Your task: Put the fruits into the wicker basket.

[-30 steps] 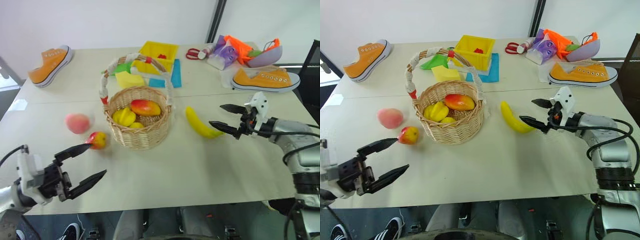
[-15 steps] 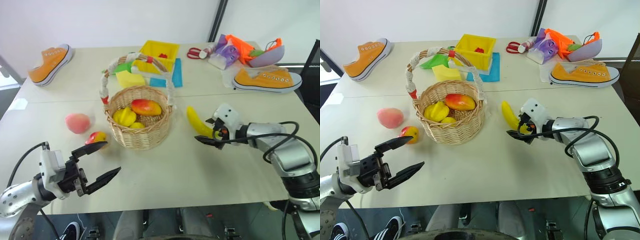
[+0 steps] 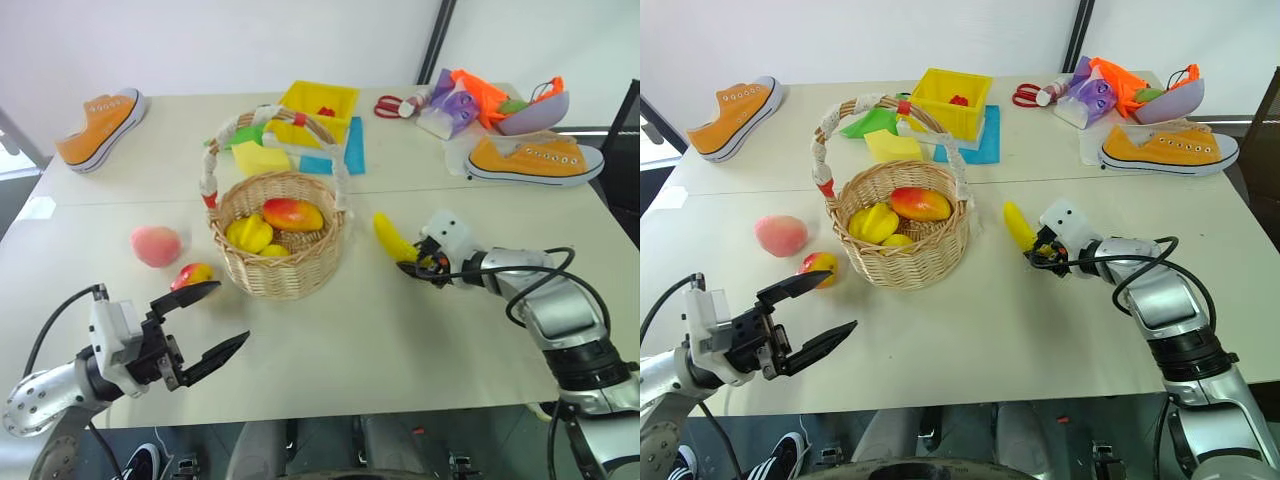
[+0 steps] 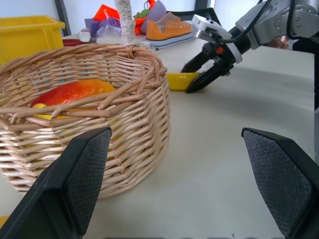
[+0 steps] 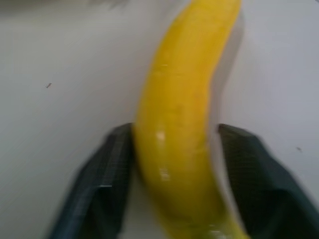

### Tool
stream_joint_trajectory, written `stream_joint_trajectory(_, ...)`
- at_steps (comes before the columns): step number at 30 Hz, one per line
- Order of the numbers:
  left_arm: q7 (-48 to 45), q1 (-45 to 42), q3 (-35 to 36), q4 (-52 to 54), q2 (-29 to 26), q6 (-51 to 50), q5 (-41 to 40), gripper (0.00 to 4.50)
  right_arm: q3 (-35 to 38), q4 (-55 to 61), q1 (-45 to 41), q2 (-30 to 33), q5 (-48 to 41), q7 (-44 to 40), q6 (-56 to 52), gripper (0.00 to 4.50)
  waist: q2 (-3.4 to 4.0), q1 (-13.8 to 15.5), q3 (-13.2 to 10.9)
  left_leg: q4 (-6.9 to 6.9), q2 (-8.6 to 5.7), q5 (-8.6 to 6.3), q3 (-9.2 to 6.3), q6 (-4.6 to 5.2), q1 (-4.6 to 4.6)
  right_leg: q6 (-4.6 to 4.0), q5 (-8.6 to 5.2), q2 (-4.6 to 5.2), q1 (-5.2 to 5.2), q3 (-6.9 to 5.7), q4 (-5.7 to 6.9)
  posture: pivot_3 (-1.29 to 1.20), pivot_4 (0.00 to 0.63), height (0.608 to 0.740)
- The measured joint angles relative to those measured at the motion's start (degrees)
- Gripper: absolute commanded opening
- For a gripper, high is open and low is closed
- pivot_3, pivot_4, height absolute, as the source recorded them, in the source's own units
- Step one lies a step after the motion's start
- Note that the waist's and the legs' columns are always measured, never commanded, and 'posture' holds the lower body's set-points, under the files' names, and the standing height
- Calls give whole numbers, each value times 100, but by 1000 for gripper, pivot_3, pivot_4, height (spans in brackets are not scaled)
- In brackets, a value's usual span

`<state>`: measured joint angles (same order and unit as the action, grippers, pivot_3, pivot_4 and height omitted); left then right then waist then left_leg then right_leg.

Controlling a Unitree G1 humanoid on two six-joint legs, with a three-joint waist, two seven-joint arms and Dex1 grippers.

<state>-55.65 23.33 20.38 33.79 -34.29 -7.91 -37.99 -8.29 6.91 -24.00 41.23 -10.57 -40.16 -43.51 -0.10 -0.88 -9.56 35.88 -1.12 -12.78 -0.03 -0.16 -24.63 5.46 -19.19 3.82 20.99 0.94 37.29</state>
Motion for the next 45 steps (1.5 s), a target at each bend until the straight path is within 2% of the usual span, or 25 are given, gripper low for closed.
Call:
stream_joint_trajectory(1,5,-2,-9,0,9,2,4,4500,8,-19,-1,0,0,-1,13,982,0,-1,0,1,0,0,0,0,0,0,0,0,0,0,0,0,150,740)
stream_joint_trajectory(5,91,-67,-63,0,37,6,33,4500,376,-134,-13,-165,-220,15,-19,982,0,4,0,4,0,0,0,0,0,6,3,0,-2,0,0,0,150,740)
stream_joint_trajectory(10,183,-109,-58,0,47,-15,17,4500,1216,83,-18,-54,-1069,-484,-237,982,-1,13,-1,3,0,-1,0,2,0,9,5,0,-4,-2,0,0,150,740)
stream_joint_trajectory(15,238,-180,39,-60,45,-32,-40,4500,2683,692,-27,-17,-2765,-1306,-320,982,0,13,-1,2,1,-2,-1,4,2,10,5,-1,-8,-4,-1,0,150,740)
stream_joint_trajectory(19,266,-303,81,-129,43,-49,-88,4500,2983,1463,201,-63,-3949,-1611,-591,982,-2,2,0,2,3,-2,-1,5,10,10,5,-2,-15,-4,-1,0,150,740)
stream_joint_trajectory(21,278,-340,84,-176,43,-50,-94,4500,2852,1857,369,-117,-4253,-1656,-607,982,-2,3,0,6,2,-3,-1,5,9,9,4,-2,-16,-2,-1,0,150,740)
stream_joint_trajectory(23,290,-346,89,-235,44,-49,-92,4500,2567,2217,481,4,-4200,-1745,-470,982,-1,6,0,7,2,-3,-1,6,9,4,1,-2,-16,-2,-1,0,150,740)
stream_joint_trajectory(27,302,-333,125,-307,59,-13,-87,4500,1401,2498,621,367,-3228,-2006,171,982,-4,1,1,9,2,-3,-1,6,9,-9,-5,-1,-15,-1,-3,0,150,740)
stream_joint_trajectory(31,228,-217,293,-720,151,216,-10,4500,570,2253,-332,-337,-2831,-1608,296,982,-4,-86,0,7,4,-3,0,5,12,-11,-3,-2,-6,1,4,0,150,740)
stream_joint_trajectory(35,117,-164,589,-1242,205,484,2,4500,-88,1614,-1294,-1272,-2543,-818,-114,982,-17,-105,5,2,4,-3,-3,3,8,-9,-2,-1,21,-2,2,0,150,740)
stream_joint_trajectory(41,82,-164,755,-1507,280,698,2,4500,-729,1024,-1773,-1656,-1971,-430,-248,982,-20,-39,7,1,-2,-6,0,5,-2,2,4,6,30,-2,-8,0,150,740)
stream_joint_trajectory(45,114,-165,733,-1519,419,750,39,4500,-878,531,-2172,-2039,-1618,-169,-243,982,-21,-102,8,-4,-2,-6,0,3,-1,2,5,5,34,-2,0,0,150,740)
